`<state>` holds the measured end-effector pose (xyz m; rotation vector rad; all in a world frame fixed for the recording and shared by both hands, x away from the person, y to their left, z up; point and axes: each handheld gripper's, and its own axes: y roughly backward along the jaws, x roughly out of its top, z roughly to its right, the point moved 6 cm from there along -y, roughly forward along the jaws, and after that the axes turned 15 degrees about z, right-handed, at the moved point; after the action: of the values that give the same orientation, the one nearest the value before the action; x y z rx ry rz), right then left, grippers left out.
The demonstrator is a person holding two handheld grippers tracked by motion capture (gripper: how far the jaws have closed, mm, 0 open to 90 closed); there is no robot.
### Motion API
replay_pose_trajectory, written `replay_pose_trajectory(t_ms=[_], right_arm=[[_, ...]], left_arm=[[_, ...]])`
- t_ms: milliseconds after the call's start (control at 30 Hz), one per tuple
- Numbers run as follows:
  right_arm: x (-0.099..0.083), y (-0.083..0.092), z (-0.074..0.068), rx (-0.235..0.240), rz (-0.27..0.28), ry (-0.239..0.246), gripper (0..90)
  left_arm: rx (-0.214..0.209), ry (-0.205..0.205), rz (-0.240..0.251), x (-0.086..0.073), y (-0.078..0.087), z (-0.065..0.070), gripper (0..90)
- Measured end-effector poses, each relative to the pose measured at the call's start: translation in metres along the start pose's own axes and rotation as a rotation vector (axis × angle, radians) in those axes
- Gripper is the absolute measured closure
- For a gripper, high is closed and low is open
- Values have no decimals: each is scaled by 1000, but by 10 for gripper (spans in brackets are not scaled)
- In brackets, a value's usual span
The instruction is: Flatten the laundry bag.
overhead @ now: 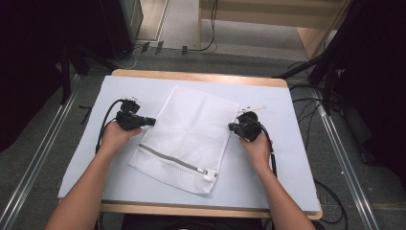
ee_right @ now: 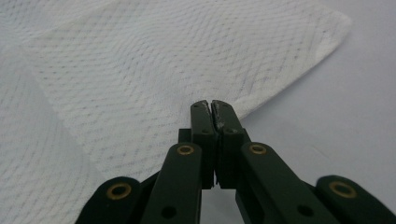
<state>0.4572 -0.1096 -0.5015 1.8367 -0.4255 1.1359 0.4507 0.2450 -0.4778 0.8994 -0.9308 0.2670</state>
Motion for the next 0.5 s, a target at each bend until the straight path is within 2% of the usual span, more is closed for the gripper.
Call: replay_pose_trajectory(t_ms=[133,267,333,500], right_arm=[[7,-8,2,10,-6,7,900],[14,-15,5,17,-6,14,900],[17,-19,7,20,-14,21,900],[23,-31,10,26,-20,23,900]], left_arm=[[11,14,18,-5,8,5,900],[21,18,11,-13,12,9,900],[18,34,14,-15,14,11,900],[23,21,10,-19,17,17,900]])
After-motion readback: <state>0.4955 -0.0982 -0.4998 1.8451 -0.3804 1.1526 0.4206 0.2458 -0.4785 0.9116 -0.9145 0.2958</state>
